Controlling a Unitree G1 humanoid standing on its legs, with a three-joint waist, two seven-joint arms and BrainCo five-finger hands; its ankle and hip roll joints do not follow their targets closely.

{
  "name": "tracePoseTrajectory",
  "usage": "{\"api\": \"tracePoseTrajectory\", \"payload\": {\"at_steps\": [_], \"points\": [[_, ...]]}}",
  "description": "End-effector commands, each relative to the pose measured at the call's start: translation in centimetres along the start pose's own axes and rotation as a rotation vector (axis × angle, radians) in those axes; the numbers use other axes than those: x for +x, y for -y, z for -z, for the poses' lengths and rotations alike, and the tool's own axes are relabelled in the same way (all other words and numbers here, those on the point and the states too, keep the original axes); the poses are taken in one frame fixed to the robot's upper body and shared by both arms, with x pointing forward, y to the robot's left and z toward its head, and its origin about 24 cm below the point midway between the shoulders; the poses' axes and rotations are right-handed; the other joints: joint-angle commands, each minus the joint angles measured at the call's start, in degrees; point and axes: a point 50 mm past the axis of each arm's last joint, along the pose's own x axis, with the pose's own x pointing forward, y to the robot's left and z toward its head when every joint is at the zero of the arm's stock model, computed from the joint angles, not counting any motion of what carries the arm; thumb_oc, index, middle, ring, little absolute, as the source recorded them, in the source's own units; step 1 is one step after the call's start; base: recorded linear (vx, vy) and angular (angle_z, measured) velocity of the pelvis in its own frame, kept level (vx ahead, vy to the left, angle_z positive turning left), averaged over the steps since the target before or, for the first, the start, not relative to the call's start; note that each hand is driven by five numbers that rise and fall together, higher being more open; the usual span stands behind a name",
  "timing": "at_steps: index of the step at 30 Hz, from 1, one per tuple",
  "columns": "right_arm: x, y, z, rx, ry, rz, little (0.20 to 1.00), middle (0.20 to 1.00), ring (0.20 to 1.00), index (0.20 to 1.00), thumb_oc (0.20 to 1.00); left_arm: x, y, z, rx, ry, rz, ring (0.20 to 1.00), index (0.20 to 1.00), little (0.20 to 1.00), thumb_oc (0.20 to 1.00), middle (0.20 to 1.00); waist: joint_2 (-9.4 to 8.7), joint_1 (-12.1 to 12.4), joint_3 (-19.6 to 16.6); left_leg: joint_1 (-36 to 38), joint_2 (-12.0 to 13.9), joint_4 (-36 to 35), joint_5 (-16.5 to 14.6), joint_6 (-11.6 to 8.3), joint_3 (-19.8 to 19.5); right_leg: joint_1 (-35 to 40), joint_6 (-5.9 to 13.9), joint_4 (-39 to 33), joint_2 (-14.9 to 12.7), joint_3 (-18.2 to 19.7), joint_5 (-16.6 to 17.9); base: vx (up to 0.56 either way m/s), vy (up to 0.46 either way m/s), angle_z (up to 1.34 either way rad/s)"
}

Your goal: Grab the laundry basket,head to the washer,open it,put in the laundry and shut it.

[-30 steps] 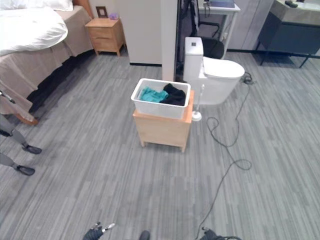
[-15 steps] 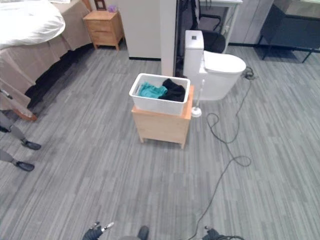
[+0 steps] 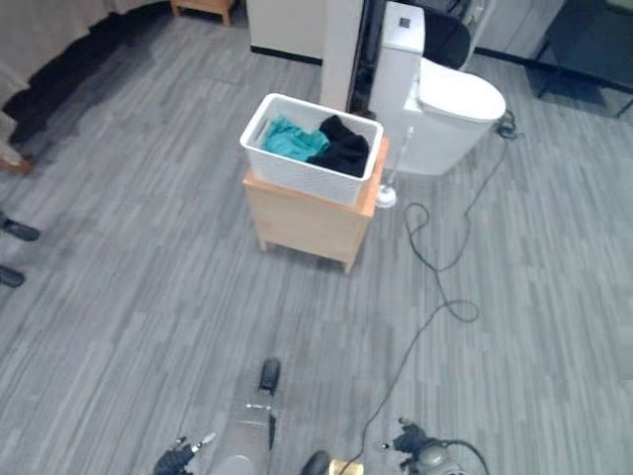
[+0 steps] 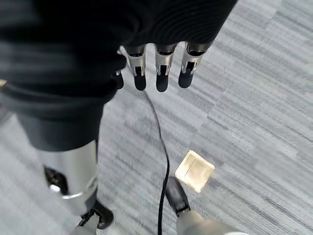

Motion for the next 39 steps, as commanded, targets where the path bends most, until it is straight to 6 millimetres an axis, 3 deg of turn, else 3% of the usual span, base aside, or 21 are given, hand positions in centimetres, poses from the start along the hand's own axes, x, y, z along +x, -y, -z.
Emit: {"api": "tracePoseTrajectory", "payload": {"at_steps": [1,3,4,5,6,10,11,15,16,19,21,23,24,25,27,29,33,35,37,39], "points": [[-0.1,0.8,-1.0,0.044,0.079,0.011,1.000,1.000,1.000,1.000,1.000,0.1,-1.0,-2.1,0.045,0.095,-0.003,1.000,1.000,1.000,1.000,1.000,0.36,1.83,-1.16,0.53,-1.61,3.98,-5.70,0.81,0.54,-2.64,5.22,17.12,-6.29,2.55,4.20,0.38,0.382,0.07],[0.0,1.0,-1.6,0.047,0.100,0.010,1.000,1.000,1.000,1.000,1.000,0.1,-0.6,-3.1,0.053,0.144,0.017,1.000,1.000,1.000,1.000,1.000,1.03,0.49,-0.42,2.86,-3.27,4.06,-8.05,3.19,0.90,-7.14,8.30,27.34,-9.31,3.60,10.82,0.30,0.358,0.18],[0.0,1.2,-2.0,0.056,0.114,0.018,1.000,1.000,1.000,1.000,1.000,0.1,-0.3,-3.7,0.061,0.168,0.028,1.000,1.000,1.000,1.000,1.000,1.62,0.07,0.06,4.20,-3.54,3.86,-8.93,4.12,1.15,-8.67,9.08,31.05,-10.48,3.38,12.42,0.39,0.384,0.34],[0.0,1.7,-2.6,0.097,0.137,0.036,1.000,1.000,1.000,1.000,1.000,0.1,-0.2,-4.2,0.078,0.192,0.039,1.000,1.000,1.000,1.000,1.000,3.15,-0.69,0.57,8.30,-3.07,2.04,-10.20,5.36,1.71,-11.97,9.62,34.47,-13.74,0.97,13.86,0.30,0.261,0.38],[0.0,1.7,-2.6,0.098,0.137,0.036,1.000,1.000,1.000,1.000,1.000,0.1,-0.2,-4.2,0.078,0.192,0.039,1.000,1.000,1.000,1.000,1.000,3.13,-0.67,0.64,8.42,-3.13,1.97,-10.19,5.38,1.74,-11.93,9.64,34.55,-13.81,1.01,13.80,0.32,0.205,0.12],[-0.3,3.8,-4.1,0.246,0.225,0.125,1.000,1.000,1.000,1.000,1.000,-0.2,0.0,-4.8,0.071,0.235,0.050,1.000,1.000,1.000,1.000,1.000,5.13,-2.38,1.49,13.67,-2.10,-0.45,-11.69,4.22,1.52,-15.37,6.11,20.71,-13.90,-2.78,9.82,0.31,0.037,-0.15],[-0.9,5.2,-6.1,0.312,0.334,0.174,1.000,1.000,1.000,1.000,1.000,-0.4,-0.2,-5.8,0.066,0.287,0.047,1.000,1.000,1.000,1.000,1.000,5.10,-3.34,1.76,14.73,-1.83,-0.25,-13.08,3.20,1.04,-16.98,6.43,8.76,-13.52,-2.23,11.84,0.27,-0.093,-0.23],[-1.8,6.8,-7.6,0.355,0.424,0.221,1.000,1.000,1.000,1.000,1.000,-0.6,-0.2,-7.7,0.059,0.367,0.044,1.000,1.000,1.000,1.000,1.000,5.56,-4.44,2.16,16.80,-1.55,0.32,-15.16,2.24,-0.44,-18.25,8.35,-2.11,-14.09,1.75,16.95,0.28,-0.095,0.12],[-1.9,7.1,-8.1,0.362,0.440,0.229,1.000,1.000,1.000,1.000,1.000,-0.7,0.0,-8.3,0.060,0.388,0.041,1.000,1.000,1.000,1.000,1.000,5.73,-4.69,2.03,17.49,-1.42,0.11,-15.48,2.22,-1.04,-19.10,8.68,-3.25,-14.12,2.90,17.96,0.21,-0.082,0.45],[-2.3,7.5,-9.2,0.361,0.487,0.223,1.000,1.000,1.000,1.000,1.000,-0.8,0.3,-9.8,0.044,0.444,0.039,1.000,1.000,1.000,1.000,1.000,4.03,-5.56,1.26,19.62,-3.35,-0.92,-15.86,2.21,-1.44,-18.57,8.16,-4.88,-14.24,4.14,19.95,0.25,-0.092,0.48],[-2.4,7.3,-8.6,0.369,0.491,0.200,1.000,1.000,1.000,1.000,1.000,-1.0,0.4,-10.0,0.034,0.460,0.036,1.000,1.000,1.000,1.000,1.000,3.07,-6.95,-0.82,22.80,-2.84,0.21,-18.79,1.34,-3.40,-17.67,7.66,-1.98,-12.87,5.52,18.87,0.46,-0.162,0.42],[-2.4,7.3,-8.6,0.369,0.490,0.200,1.000,1.000,1.000,1.000,1.000,-1.0,0.4,-10.0,0.034,0.460,0.036,1.000,1.000,1.000,1.000,1.000,3.11,-6.98,-0.82,22.80,-2.81,0.26,-18.83,1.33,-3.42,-17.65,7.66,-1.96,-12.84,5.48,18.83,0.27,-0.150,0.19],[-2.3,6.8,-7.5,0.411,0.470,0.196,1.000,1.000,1.000,1.000,1.000,-1.3,0.4,-10.6,0.012,0.494,0.037,1.000,1.000,1.000,1.000,1.000,2.67,-6.91,-1.53,22.60,-0.46,5.54,-17.84,-1.61,-3.49,-15.57,6.72,-1.13,-11.05,3.75,17.62,0.31,-0.314,0.19],[-2.3,6.5,-7.6,0.413,0.471,0.188,1.000,1.000,1.000,1.000,1.000,-1.5,0.6,-10.9,0.011,0.512,0.040,1.000,1.000,1.000,1.000,1.000,2.25,-6.53,-1.16,19.65,0.93,12.80,-16.26,-2.60,-3.20,-14.32,5.97,-1.30,-10.47,2.61,17.13,0.33,-0.416,0.24],[-2.4,6.4,-8.4,0.386,0.497,0.175,1.000,1.000,1.000,1.000,1.000,-1.9,0.9,-11.7,-0.018,0.552,0.049,1.000,1.000,1.000,1.000,1.000,2.11,-5.51,-0.08,12.61,2.74,26.58,-14.08,-3.05,-4.16,-12.42,3.44,-2.00,-8.19,1.99,15.53,0.07,-0.260,0.18],[-2.4,6.3,-8.9,0.368,0.504,0.172,1.000,1.000,1.000,1.000,1.000,-2.3,1.0,-12.3,-0.081,0.587,0.037,1.000,1.000,1.000,1.000,1.000,2.77,-4.09,0.55,9.62,5.10,32.04,-13.26,-3.54,-5.02,-10.64,2.44,-2.39,-5.40,2.62,13.13,0.14,-0.167,-0.27],[-2.8,6.4,-9.9,0.386,0.552,0.163,1.000,1.000,1.000,1.000,1.000,-3.5,0.6,-14.2,-0.076,0.696,0.014,1.000,1.000,1.000,1.000,1.000,0.94,-2.70,1.43,7.50,9.86,20.98,-14.95,-3.29,-3.57,-8.68,2.43,-3.86,-4.76,3.61,11.16,0.12,-0.051,-0.25],[-2.9,6.4,-9.9,0.400,0.561,0.165,1.000,1.000,1.000,1.000,1.000,-4.3,-0.1,-15.3,-0.093,0.755,-0.020,1.000,1.000,1.000,1.000,1.000,0.32,-1.94,1.42,8.21,12.08,8.32,-10.40,-4.46,-4.23,-7.68,2.31,-4.01,-4.27,4.09,9.80,0.14,0.049,-0.15],[-2.9,6.3,-10.0,0.424,0.570,0.172,1.000,1.000,1.000,1.000,1.000,-5.5,-0.8,-16.7,-0.113,0.841,-0.065,1.000,1.000,1.000,1.000,1.000,-0.02,-0.71,1.77,7.63,13.60,-0.59,-2.99,-5.09,-6.89,-6.97,1.64,-3.44,-3.54,3.81,8.79,0.10,0.117,-0.26],[-3.0,6.3,-10.2,0.425,0.579,0.172,1.000,1.000,1.000,1.000,1.000,-6.0,-0.9,-17.1,-0.114,0.872,-0.072,1.000,1.000,1.000,1.000,1.000,0.10,-0.26,1.79,7.98,13.99,-3.79,-1.30,-5.42,-8.35,-6.42,1.62,-3.20,-3.08,4.03,8.16,0.08,0.101,-0.17]]}}
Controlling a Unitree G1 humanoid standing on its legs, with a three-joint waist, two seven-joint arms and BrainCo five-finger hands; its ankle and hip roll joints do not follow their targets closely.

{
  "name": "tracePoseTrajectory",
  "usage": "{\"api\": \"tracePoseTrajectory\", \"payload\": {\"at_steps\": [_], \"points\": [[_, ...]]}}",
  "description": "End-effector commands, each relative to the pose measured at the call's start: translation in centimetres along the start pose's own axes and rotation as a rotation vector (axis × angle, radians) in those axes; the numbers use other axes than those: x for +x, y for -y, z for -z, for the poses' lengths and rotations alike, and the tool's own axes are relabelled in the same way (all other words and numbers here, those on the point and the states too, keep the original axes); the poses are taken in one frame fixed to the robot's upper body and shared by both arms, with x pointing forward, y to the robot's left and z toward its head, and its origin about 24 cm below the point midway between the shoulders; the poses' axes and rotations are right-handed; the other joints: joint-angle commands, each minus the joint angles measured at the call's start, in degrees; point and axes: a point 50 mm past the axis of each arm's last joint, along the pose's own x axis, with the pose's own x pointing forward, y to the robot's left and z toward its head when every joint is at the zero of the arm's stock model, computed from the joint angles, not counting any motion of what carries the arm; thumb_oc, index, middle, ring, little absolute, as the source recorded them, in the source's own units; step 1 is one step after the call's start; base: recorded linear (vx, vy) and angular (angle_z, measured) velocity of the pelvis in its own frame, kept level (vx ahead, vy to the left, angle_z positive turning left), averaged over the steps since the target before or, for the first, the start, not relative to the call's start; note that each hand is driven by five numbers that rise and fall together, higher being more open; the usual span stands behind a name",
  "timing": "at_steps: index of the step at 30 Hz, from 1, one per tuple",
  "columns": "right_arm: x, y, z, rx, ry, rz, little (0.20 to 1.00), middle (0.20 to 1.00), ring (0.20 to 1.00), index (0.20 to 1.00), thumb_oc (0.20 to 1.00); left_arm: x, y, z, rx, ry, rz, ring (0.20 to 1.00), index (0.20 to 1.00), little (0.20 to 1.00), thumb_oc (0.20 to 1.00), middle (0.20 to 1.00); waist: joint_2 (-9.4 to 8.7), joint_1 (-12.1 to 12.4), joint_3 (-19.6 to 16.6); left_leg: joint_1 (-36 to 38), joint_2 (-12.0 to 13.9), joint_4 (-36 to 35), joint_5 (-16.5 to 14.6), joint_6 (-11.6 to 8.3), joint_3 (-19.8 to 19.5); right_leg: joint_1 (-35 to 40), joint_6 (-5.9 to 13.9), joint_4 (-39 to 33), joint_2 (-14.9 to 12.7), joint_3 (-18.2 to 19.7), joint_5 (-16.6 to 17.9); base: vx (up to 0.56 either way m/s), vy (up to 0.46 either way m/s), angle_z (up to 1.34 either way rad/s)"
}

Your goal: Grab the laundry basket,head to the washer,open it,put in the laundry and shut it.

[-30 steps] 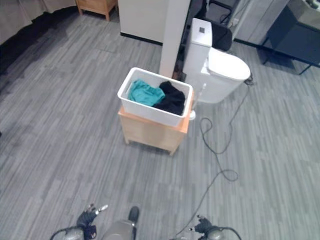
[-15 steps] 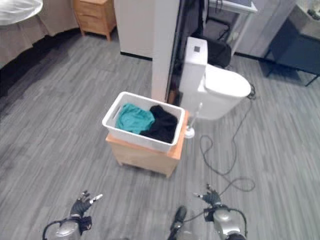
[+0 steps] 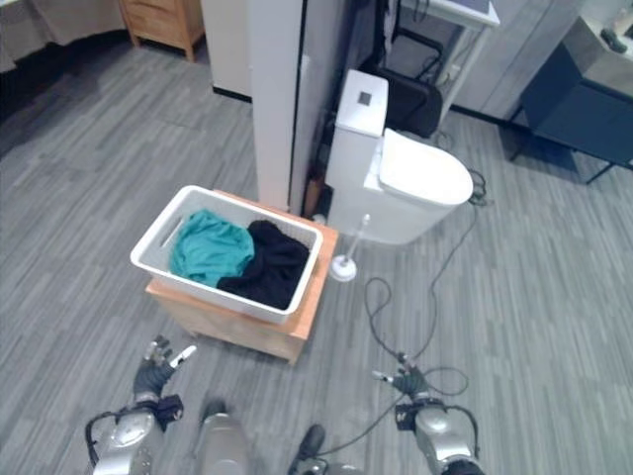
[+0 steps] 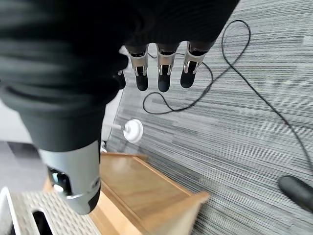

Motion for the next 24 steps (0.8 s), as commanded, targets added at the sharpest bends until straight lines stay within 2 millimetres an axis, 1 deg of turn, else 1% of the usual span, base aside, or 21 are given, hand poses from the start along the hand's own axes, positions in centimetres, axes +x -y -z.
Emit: {"api": "tracePoseTrajectory", "payload": {"at_steps": [1,2,3,4,5,6,7,8,9,10,12,14,16,17,18,19,20,21,24], "points": [[0.3,1.1,-2.2,0.026,0.108,0.048,1.000,1.000,1.000,1.000,1.000,0.5,-1.5,-4.6,0.054,0.231,-0.058,1.000,1.000,1.000,1.000,1.000,-0.59,3.74,0.02,3.00,-0.15,0.84,2.89,3.59,-0.55,0.10,6.32,4.07,-4.56,-0.51,-7.22,0.19,0.204,-0.43],[0.4,0.9,-2.5,0.031,0.118,0.046,1.000,1.000,1.000,1.000,1.000,0.1,-1.3,-6.1,0.068,0.304,-0.046,1.000,1.000,1.000,1.000,1.000,-0.35,4.21,-0.52,3.43,-0.46,0.14,3.14,3.47,-1.45,0.85,6.68,4.52,-4.71,0.00,-7.68,0.35,0.375,-0.78],[0.3,0.8,-2.5,0.035,0.120,0.045,1.000,1.000,1.000,1.000,1.000,-0.4,-1.2,-7.6,0.104,0.373,-0.024,1.000,1.000,1.000,1.000,1.000,-0.17,4.49,-1.70,4.83,-0.69,0.25,1.98,3.30,-0.27,1.62,7.52,5.44,-5.53,-0.01,-8.12,0.36,0.451,-0.69],[0.4,0.8,-2.6,0.035,0.124,0.048,1.000,1.000,1.000,1.000,1.000,-0.7,-1.2,-8.3,0.118,0.401,-0.019,1.000,1.000,1.000,1.000,1.000,-0.25,4.92,-2.03,4.72,-1.79,2.32,0.80,3.44,-0.28,1.78,7.85,6.44,-6.67,0.42,-7.90,0.33,0.534,-0.34],[0.6,0.5,-3.1,0.038,0.131,0.054,1.000,1.000,1.000,1.000,1.000,-1.1,-1.3,-9.7,0.141,0.459,-0.020,1.000,1.000,1.000,1.000,1.000,0.01,5.80,-1.97,5.38,-4.09,4.56,-1.60,4.25,-0.24,1.89,8.63,8.18,-8.72,1.12,-7.44,0.17,0.371,0.00],[0.6,0.5,-3.1,0.038,0.132,0.054,1.000,1.000,1.000,1.000,1.000,-1.1,-1.2,-9.7,0.141,0.459,-0.020,1.000,1.000,1.000,1.000,1.000,-0.08,5.76,-2.00,5.21,-4.25,4.57,-1.45,4.34,-0.26,1.77,8.68,8.15,-8.86,1.09,-7.33,0.15,0.388,-0.16],[0.8,0.2,-3.7,0.070,0.143,0.065,1.000,1.000,1.000,1.000,1.000,-1.5,-1.0,-11.3,0.165,0.528,-0.019,1.000,1.000,1.000,1.000,1.000,-0.09,6.20,-1.92,5.45,-5.84,5.26,-2.59,5.09,0.24,1.70,9.59,8.86,-10.31,0.67,-6.66,0.06,0.162,-0.28],[0.8,0.1,-3.7,0.071,0.143,0.065,1.000,1.000,1.000,1.000,1.000,-1.5,-1.0,-11.3,0.166,0.528,-0.019,1.000,1.000,1.000,1.000,1.000,-0.18,6.25,-1.86,5.45,-5.94,5.38,-2.66,5.15,0.31,1.70,9.66,8.91,-10.43,0.72,-6.69,0.10,0.296,-0.28],[1.1,-0.2,-4.9,0.094,0.174,0.073,1.000,1.000,1.000,1.000,1.000,-2.1,-0.9,-12.9,0.170,0.601,-0.032,1.000,1.000,1.000,1.000,1.000,-0.14,6.80,-1.85,5.72,-7.50,5.61,-3.66,6.06,1.17,1.49,10.48,9.15,-11.77,0.45,-6.09,0.04,0.149,-0.08],[1.1,-0.2,-4.9,0.094,0.174,0.072,1.000,1.000,1.000,1.000,1.000,-2.1,-0.9,-12.9,0.171,0.601,-0.033,1.000,1.000,1.000,1.000,1.000,-0.22,6.86,-1.80,5.76,-7.59,5.65,-3.71,6.13,1.28,1.48,10.55,9.17,-11.88,0.56,-6.08,0.06,0.195,-0.06],[1.3,-1.0,-5.8,0.103,0.192,0.058,1.000,1.000,1.000,1.000,1.000,-2.9,-1.1,-14.9,0.194,0.692,-0.054,1.000,1.000,1.000,1.000,1.000,-0.47,7.72,-1.69,6.01,-8.59,5.99,-4.55,6.71,2.24,1.41,11.27,9.11,-13.02,-0.05,-5.42,0.05,0.096,-0.13],[1.3,-1.6,-6.3,0.083,0.207,0.029,1.000,1.000,1.000,1.000,1.000,-3.4,-1.6,-16.0,0.251,0.743,-0.077,1.000,1.000,1.000,1.000,1.000,-0.79,8.14,-1.34,6.30,-9.09,6.17,-5.13,7.03,2.88,1.59,11.57,8.89,-13.62,-0.38,-5.16,0.06,0.058,-0.14],[1.2,-1.9,-6.4,0.069,0.209,0.011,1.000,1.000,1.000,1.000,1.000,-3.1,-1.9,-16.4,0.293,0.743,-0.099,1.000,1.000,1.000,1.000,1.000,-0.96,8.33,-0.82,6.17,-9.60,6.41,-5.31,7.21,3.09,1.86,11.68,8.71,-13.95,-0.90,-5.10,0.02,0.018,-0.01],[1.3,-1.9,-6.5,0.066,0.201,0.008,1.000,1.000,1.000,1.000,1.000,-3.0,-2.0,-16.7,0.346,0.748,-0.098,1.000,1.000,1.000,1.000,1.000,-0.94,8.47,-0.51,5.91,-9.74,6.53,-5.34,7.20,3.06,1.79,11.71,8.69,-13.96,-1.16,-5.07,0.00,0.000,0.00],[1.3,-2.0,-6.6,0.064,0.204,0.000,1.000,1.000,1.000,1.000,1.000,-2.7,-2.1,-16.6,0.390,0.729,-0.090,1.000,1.000,1.000,1.000,1.000,-0.96,8.47,-0.10,5.59,-9.85,6.57,-5.28,7.21,2.97,1.67,11.72,8.70,-13.94,-1.48,-5.03,0.00,0.001,0.03],[1.3,-2.0,-6.7,0.065,0.204,0.000,1.000,1.000,1.000,1.000,1.000,-2.7,-2.1,-16.7,0.391,0.730,-0.089,1.000,1.000,1.000,1.000,1.000,-1.01,8.40,-0.07,5.48,-9.89,6.63,-5.28,7.22,2.86,1.65,11.73,8.70,-13.97,-1.59,-5.04,-0.03,-0.009,0.08],[1.4,-2.4,-7.0,0.063,0.207,-0.021,1.000,1.000,1.000,1.000,1.000,-2.1,-2.2,-16.3,0.404,0.685,-0.070,1.000,1.000,1.000,1.000,1.000,-0.92,8.39,0.91,4.81,-9.97,6.45,-4.96,7.22,2.68,1.14,11.64,8.76,-13.77,-1.90,-5.03,-0.03,-0.025,0.09],[1.4,-2.7,-7.3,0.061,0.210,-0.041,1.000,1.000,1.000,1.000,1.000,-1.6,-2.6,-16.1,0.456,0.646,-0.078,1.000,1.000,1.000,1.000,1.000,-0.90,8.33,1.41,4.55,-9.88,6.32,-4.99,7.16,2.46,0.84,11.58,8.83,-13.52,-2.06,-5.13,-0.04,-0.026,0.09],[1.3,-3.3,-8.1,0.057,0.220,-0.075,1.000,1.000,1.000,1.000,1.000,-0.1,-3.4,-15.4,0.520,0.549,-0.112,1.000,1.000,1.000,1.000,1.000,-1.10,7.94,2.50,3.99,-9.69,5.29,-4.15,7.18,1.98,0.15,11.34,8.58,-13.03,-2.61,-5.02,-0.01,-0.034,0.10]]}}
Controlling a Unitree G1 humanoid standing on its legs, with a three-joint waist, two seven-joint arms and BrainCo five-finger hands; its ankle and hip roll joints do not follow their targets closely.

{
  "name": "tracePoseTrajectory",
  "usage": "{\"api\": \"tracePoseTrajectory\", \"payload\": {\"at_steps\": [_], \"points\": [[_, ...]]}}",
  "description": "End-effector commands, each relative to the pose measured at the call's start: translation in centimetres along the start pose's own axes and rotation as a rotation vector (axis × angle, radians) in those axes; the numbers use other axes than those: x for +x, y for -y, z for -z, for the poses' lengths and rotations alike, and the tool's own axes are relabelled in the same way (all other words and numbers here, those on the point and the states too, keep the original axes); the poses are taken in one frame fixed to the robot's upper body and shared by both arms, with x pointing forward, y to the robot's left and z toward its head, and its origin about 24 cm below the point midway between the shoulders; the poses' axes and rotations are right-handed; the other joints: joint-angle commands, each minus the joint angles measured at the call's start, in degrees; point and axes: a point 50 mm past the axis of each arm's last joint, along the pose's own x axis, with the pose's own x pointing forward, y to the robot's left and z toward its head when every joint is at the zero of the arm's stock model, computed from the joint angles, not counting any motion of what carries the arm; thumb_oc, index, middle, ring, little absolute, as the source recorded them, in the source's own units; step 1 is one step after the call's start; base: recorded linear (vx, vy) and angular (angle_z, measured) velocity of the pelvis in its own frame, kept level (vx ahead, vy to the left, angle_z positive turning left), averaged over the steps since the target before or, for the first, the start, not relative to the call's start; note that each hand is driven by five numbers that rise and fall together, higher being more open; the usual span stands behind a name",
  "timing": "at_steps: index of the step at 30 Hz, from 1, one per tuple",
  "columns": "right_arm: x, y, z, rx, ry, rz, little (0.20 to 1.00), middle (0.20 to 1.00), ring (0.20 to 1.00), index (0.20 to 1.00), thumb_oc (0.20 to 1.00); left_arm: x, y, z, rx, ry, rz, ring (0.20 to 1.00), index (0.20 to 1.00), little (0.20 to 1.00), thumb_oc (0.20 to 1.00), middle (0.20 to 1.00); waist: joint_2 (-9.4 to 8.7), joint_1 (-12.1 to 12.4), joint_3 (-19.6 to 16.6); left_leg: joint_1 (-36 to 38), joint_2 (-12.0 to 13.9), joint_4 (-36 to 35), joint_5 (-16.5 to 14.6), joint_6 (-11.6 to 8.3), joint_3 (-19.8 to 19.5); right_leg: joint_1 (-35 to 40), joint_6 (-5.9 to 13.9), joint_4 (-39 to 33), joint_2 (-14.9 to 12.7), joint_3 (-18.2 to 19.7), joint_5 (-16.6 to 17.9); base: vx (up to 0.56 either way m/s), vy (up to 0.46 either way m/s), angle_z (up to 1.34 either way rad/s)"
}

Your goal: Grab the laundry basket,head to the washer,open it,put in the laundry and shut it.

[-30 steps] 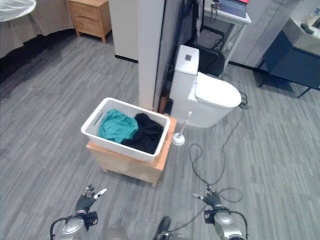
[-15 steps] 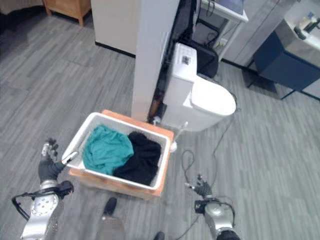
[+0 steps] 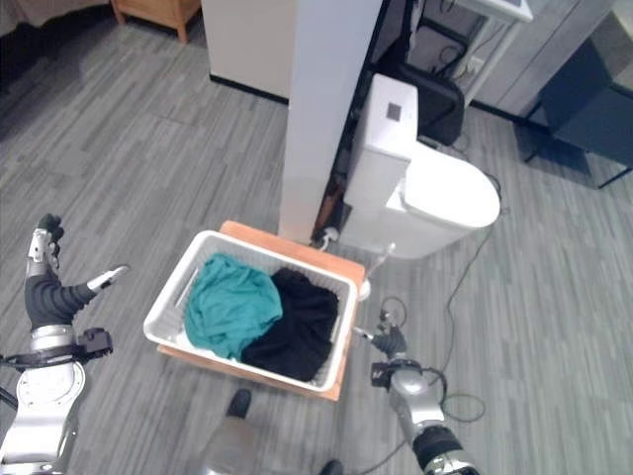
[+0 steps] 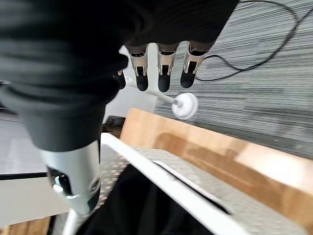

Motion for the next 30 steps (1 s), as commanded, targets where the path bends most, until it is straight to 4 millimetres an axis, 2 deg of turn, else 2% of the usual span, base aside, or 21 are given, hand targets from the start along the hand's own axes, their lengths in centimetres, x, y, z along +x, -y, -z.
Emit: {"api": "tracePoseTrajectory", "payload": {"at_steps": [1,2,11,13,21,22,30], "points": [[-0.1,0.3,-1.2,-0.036,0.033,-0.040,1.000,1.000,1.000,1.000,1.000,0.5,-1.0,1.4,0.114,-0.085,0.003,1.000,1.000,1.000,1.000,1.000,2.23,0.50,-1.47,3.37,1.82,-5.22,0.43,2.47,-2.31,-2.72,2.78,5.12,-1.43,-1.09,-2.12,-0.03,-0.049,0.10],[-0.1,-0.1,-1.8,-0.038,0.047,-0.064,1.000,1.000,1.000,1.000,1.000,0.7,-1.8,2.4,0.166,-0.133,0.006,1.000,1.000,1.000,1.000,1.000,1.82,0.29,-0.91,3.14,2.18,-6.38,1.06,2.43,-2.64,-3.32,2.70,4.74,-1.11,-1.34,-1.88,-0.02,-0.037,0.11],[-0.2,-1.1,-2.2,-0.062,0.046,-0.120,1.000,1.000,1.000,1.000,1.000,2.4,-2.6,3.4,0.204,-0.223,0.035,1.000,1.000,1.000,1.000,1.000,0.42,-1.00,-0.73,2.27,3.03,-9.36,2.62,2.19,-3.48,-4.64,2.74,3.58,-0.28,-2.60,-1.39,0.00,-0.021,0.06],[-0.3,-1.5,-2.2,-0.069,0.047,-0.142,1.000,1.000,1.000,1.000,1.000,4.1,-3.8,2.6,0.242,-0.217,-0.015,1.000,1.000,1.000,1.000,1.000,-0.18,-1.79,-0.77,2.06,3.28,-10.25,2.91,2.07,-3.44,-5.23,2.82,3.41,-0.23,-3.12,-1.19,0.03,-0.004,0.06],[-0.4,-2.7,-1.8,-0.077,0.032,-0.180,1.000,1.000,1.000,1.000,1.000,6.7,-4.7,0.6,0.334,-0.161,-0.050,1.000,1.000,1.000,1.000,1.000,-1.34,-2.20,-0.15,1.86,3.45,-10.55,2.77,1.91,-3.60,-5.70,2.94,3.36,-0.17,-3.59,-1.05,0.00,-0.005,0.09],[-0.5,-3.3,-1.5,-0.075,0.023,-0.196,1.000,1.000,1.000,1.000,1.000,7.8,-4.6,-0.4,0.359,-0.133,-0.063,1.000,1.000,1.000,1.000,1.000,-1.86,-2.58,0.01,1.97,3.55,-10.48,2.55,1.84,-3.39,-5.83,2.99,3.42,-0.20,-3.55,-0.87,0.00,0.000,0.00],[-0.2,-3.8,-1.1,-0.099,-0.014,-0.203,1.000,1.000,1.000,1.000,1.000,8.2,-2.9,-1.1,0.313,-0.127,0.034,1.000,1.000,1.000,1.000,1.000,-1.93,-2.62,1.10,2.26,3.29,-9.69,1.96,2.05,-3.16,-5.75,2.97,3.81,-0.58,-3.12,-0.70,0.00,-0.001,-0.02]]}}
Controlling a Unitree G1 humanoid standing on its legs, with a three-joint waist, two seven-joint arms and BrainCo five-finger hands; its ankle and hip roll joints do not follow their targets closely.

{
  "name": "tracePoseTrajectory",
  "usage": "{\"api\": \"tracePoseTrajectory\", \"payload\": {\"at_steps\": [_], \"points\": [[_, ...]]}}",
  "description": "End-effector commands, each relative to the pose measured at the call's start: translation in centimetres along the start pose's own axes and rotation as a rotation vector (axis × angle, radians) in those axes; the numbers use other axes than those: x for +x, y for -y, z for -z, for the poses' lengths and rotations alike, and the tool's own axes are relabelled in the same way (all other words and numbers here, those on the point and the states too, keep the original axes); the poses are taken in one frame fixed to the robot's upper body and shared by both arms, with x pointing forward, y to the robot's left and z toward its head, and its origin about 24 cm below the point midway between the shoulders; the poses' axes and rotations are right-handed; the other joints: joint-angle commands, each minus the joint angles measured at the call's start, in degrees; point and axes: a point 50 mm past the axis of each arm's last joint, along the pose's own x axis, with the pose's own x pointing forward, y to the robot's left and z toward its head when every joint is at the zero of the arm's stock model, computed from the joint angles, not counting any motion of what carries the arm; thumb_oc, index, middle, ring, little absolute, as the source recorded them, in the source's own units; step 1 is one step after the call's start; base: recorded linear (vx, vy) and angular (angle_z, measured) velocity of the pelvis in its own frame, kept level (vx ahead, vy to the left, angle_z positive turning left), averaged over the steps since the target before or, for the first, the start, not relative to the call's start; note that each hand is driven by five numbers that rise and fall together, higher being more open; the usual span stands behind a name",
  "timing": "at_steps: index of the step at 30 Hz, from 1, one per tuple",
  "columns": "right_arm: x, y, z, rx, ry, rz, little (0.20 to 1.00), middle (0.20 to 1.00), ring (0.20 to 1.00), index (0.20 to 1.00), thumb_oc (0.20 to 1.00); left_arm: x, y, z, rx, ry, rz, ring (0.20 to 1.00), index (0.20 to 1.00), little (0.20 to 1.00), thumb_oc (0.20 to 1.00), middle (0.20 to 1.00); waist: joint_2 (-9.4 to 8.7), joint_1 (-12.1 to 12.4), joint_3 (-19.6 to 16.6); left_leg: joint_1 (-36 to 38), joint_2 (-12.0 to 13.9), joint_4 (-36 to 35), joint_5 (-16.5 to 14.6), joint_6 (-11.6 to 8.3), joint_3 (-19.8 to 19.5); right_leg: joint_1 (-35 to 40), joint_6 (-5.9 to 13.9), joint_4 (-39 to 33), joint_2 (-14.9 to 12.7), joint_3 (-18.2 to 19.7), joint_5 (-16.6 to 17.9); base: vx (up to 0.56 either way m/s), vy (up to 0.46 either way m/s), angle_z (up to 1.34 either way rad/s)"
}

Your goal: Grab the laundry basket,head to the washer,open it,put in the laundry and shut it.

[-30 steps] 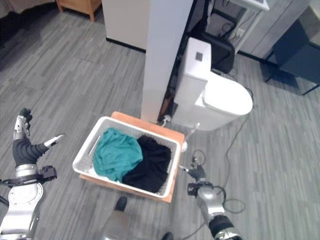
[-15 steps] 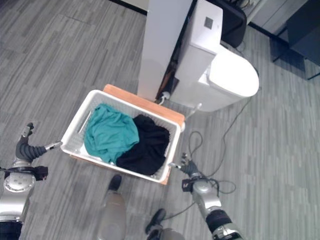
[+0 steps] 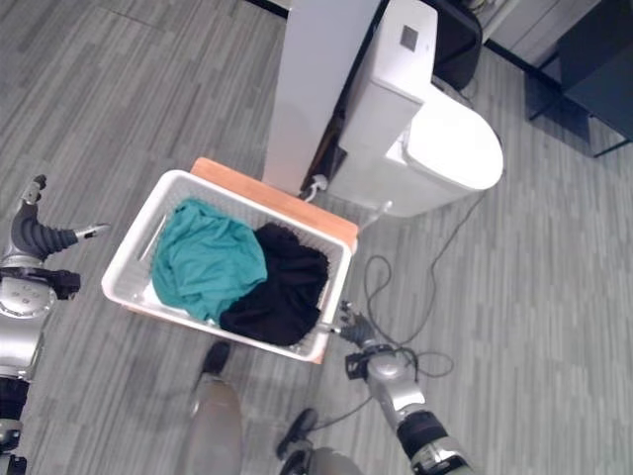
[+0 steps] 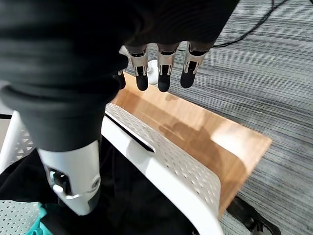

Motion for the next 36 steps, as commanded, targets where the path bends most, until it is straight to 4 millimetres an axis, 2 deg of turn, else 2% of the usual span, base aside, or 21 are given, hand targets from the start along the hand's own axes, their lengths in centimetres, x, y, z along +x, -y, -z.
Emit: {"api": "tracePoseTrajectory", "payload": {"at_steps": [1,8,12,13,17,18,21,31,36], "points": [[-0.4,1.0,0.5,-0.034,-0.016,0.027,1.000,1.000,1.000,1.000,1.000,0.2,-0.9,0.0,0.033,0.003,0.020,1.000,1.000,1.000,1.000,1.000,3.33,1.03,-1.59,10.98,1.81,-12.79,1.52,3.27,0.86,-1.21,2.66,4.86,-3.57,-0.11,-0.22,0.00,0.000,0.00],[-0.1,0.9,0.7,-0.038,-0.037,0.026,1.000,1.000,1.000,1.000,1.000,1.4,-0.9,-1.6,0.129,0.017,0.061,1.000,1.000,1.000,1.000,1.000,3.60,0.47,-1.13,11.71,1.49,-13.03,1.38,3.38,0.90,-1.12,2.67,5.28,-3.73,0.16,-0.45,0.00,0.000,0.00],[0.0,0.6,0.6,-0.042,-0.035,0.016,1.000,1.000,1.000,1.000,1.000,2.0,-0.9,-1.9,0.183,0.007,0.040,1.000,1.000,1.000,1.000,1.000,3.47,0.26,-0.69,12.18,1.43,-13.25,1.37,3.42,0.99,-1.05,2.66,5.56,-3.85,0.30,-0.56,0.00,0.000,0.00],[0.0,0.5,0.4,-0.051,-0.029,0.009,1.000,1.000,1.000,1.000,1.000,2.7,-1.0,-2.3,0.216,-0.003,0.013,1.000,1.000,1.000,1.000,1.000,3.32,0.00,-0.17,12.30,1.37,-13.36,1.46,3.42,1.03,-1.13,2.66,5.77,-3.88,0.39,-0.59,0.00,0.000,0.00],[0.2,0.4,-0.1,-0.068,-0.013,0.011,1.000,1.000,1.000,1.000,1.000,3.4,-0.8,-3.2,0.214,0.006,-0.011,1.000,1.000,1.000,1.000,1.000,3.20,-0.06,0.76,12.26,1.41,-13.47,1.62,3.42,1.01,-1.24,2.68,5.87,-3.90,0.14,-0.53,-0.02,-0.011,0.00],[0.3,0.4,-0.3,-0.079,-0.008,0.014,1.000,1.000,1.000,1.000,1.000,3.5,-0.1,-3.9,0.183,0.028,0.001,1.000,1.000,1.000,1.000,1.000,3.21,0.03,1.41,12.14,1.34,-13.50,1.66,3.45,0.86,-1.38,2.69,5.94,-3.94,0.00,-0.40,0.00,0.000,0.00],[0.4,0.3,-0.5,-0.072,-0.004,0.018,1.000,1.000,1.000,1.000,1.000,3.4,1.0,-4.1,0.138,0.030,0.028,1.000,1.000,1.000,1.000,1.000,3.32,0.04,1.79,12.02,1.36,-13.32,1.67,3.53,0.62,-1.41,2.69,6.00,-3.99,-0.15,-0.31,-0.01,-0.019,0.03],[1.1,-0.2,-2.6,-0.018,0.052,0.040,1.000,1.000,1.000,1.000,1.000,3.7,3.3,-3.5,0.074,-0.032,0.074,1.000,1.000,1.000,1.000,1.000,4.18,0.21,4.00,10.73,1.00,-11.12,1.29,3.81,0.84,-2.12,2.72,6.11,-4.29,-0.03,0.51,-0.01,-0.001,0.00],[1.6,-0.3,-5.3,0.020,0.127,0.077,1.000,1.000,1.000,1.000,1.000,3.6,4.9,-4.9,0.050,0.007,0.112,1.000,1.000,1.000,1.000,1.000,4.58,0.62,4.82,8.90,0.76,-10.48,1.30,4.00,0.18,-2.78,2.73,5.59,-4.19,-0.49,1.03,0.01,-0.006,0.00]]}}
